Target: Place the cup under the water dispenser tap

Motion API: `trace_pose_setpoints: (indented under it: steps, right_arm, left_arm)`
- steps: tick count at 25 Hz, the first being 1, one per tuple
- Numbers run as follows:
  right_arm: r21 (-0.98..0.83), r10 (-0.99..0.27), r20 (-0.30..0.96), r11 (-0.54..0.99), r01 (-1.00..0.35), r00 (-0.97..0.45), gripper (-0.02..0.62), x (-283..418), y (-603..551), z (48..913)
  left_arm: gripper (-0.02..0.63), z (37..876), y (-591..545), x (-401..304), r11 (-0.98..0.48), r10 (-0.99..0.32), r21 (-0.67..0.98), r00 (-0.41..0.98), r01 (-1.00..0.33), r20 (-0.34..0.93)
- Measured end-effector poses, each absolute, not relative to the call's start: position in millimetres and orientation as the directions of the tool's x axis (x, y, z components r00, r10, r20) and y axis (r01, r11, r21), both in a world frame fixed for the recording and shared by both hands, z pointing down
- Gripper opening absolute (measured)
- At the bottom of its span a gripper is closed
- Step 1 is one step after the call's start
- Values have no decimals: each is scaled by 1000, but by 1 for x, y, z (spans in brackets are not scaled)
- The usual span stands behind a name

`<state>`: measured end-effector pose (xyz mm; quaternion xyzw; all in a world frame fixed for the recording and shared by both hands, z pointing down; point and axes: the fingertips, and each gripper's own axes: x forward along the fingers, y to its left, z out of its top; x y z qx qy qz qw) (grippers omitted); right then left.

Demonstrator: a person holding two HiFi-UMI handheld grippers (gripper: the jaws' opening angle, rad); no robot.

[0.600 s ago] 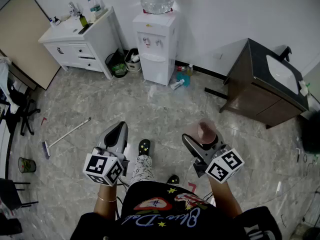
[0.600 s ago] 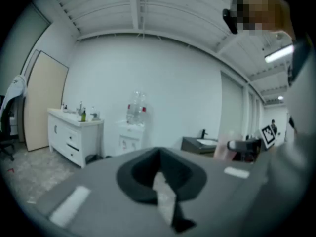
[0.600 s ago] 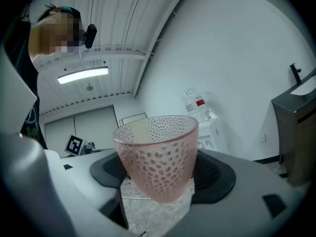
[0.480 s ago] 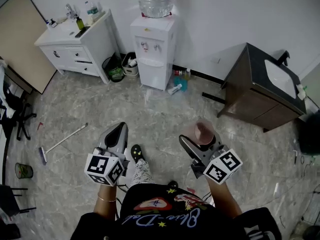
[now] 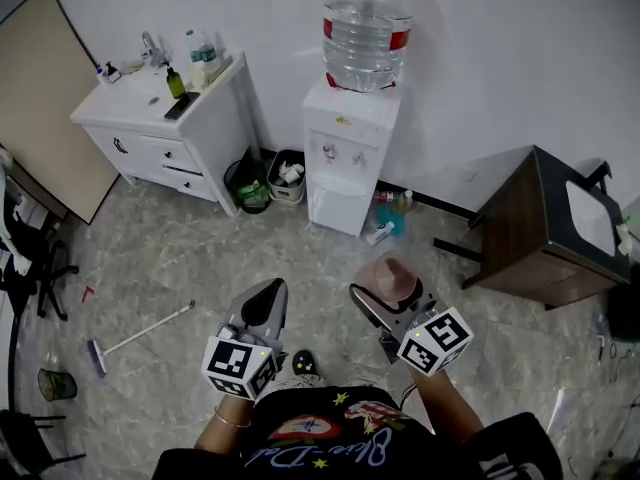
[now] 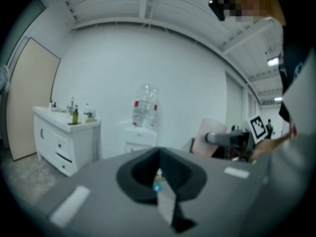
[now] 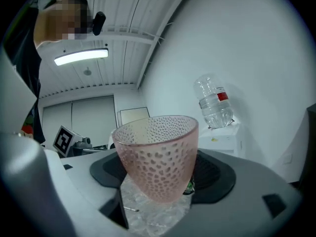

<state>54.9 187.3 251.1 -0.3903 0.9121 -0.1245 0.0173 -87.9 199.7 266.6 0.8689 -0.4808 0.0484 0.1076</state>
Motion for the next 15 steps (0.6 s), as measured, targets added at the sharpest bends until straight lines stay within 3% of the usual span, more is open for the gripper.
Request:
trace_pose_setpoints:
  steps: [6,15]
  right_arm:
    - [-278,-763,103,594,-755,-639,353,19,98,278]
    - [-237,-784,178,553,-799,-595,353,4,-107,397]
  left_arm:
    - [-2,290,99,-104,-581,-772,161,603,-798,201]
    - [-2,374,-77,-113,-571,-764,135,584,-810,274]
